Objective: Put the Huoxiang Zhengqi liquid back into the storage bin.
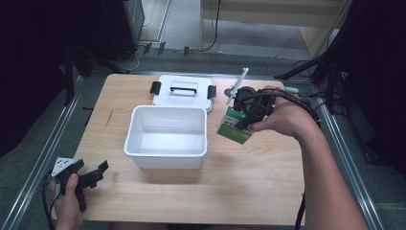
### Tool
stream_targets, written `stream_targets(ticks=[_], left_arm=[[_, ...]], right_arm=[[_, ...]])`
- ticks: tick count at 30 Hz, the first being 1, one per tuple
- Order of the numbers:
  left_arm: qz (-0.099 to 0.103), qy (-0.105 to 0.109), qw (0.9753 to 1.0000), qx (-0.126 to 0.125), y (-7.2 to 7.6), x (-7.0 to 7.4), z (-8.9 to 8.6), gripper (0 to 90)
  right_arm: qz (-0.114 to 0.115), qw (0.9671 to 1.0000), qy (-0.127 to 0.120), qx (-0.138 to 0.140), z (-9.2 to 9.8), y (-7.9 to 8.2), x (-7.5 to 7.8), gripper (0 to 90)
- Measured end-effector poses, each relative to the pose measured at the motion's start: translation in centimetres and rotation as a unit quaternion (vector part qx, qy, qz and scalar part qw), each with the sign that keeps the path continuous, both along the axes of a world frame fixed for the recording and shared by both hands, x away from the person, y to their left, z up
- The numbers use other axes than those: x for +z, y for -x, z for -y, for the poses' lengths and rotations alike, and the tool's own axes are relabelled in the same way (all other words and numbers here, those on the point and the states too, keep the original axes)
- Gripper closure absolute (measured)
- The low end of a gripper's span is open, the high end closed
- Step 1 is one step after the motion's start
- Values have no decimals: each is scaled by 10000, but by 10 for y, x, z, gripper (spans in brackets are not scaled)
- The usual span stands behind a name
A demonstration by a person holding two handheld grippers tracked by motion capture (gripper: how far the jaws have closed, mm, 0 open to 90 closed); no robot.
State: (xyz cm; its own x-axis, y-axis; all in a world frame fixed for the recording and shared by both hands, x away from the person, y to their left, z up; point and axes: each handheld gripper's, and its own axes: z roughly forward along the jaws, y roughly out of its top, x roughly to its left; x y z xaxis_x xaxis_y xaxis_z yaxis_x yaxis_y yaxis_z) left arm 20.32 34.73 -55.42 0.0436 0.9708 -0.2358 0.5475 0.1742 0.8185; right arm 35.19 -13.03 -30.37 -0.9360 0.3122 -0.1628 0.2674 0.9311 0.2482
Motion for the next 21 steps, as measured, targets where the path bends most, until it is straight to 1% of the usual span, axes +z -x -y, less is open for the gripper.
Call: stream_targets(ticks=[3,6,12,14,15,17,21], left_arm=[[3,10,10000,-2,0,0,0,40],[-5,4,10000,-12,0,0,0,40],[-7,25,10000,-14,0,0,0,40],[-5,25,10000,-13,0,0,0,40],[-12,23,10000,-19,0,0,0,40],[-9,23,10000,-18,0,0,0,40],[-12,34,10000,-19,0,0,-1,40]], right_arm=[[83,9999,-19,147,-6,1,8,646],[88,9998,-91,178,-10,1,15,646],[161,9989,-142,418,-21,0,27,646],[203,9985,-152,490,-27,0,32,645],[209,9984,-174,488,-30,1,33,645],[252,9978,-237,572,-36,0,36,646],[224,9973,-255,650,-51,-1,39,645]])
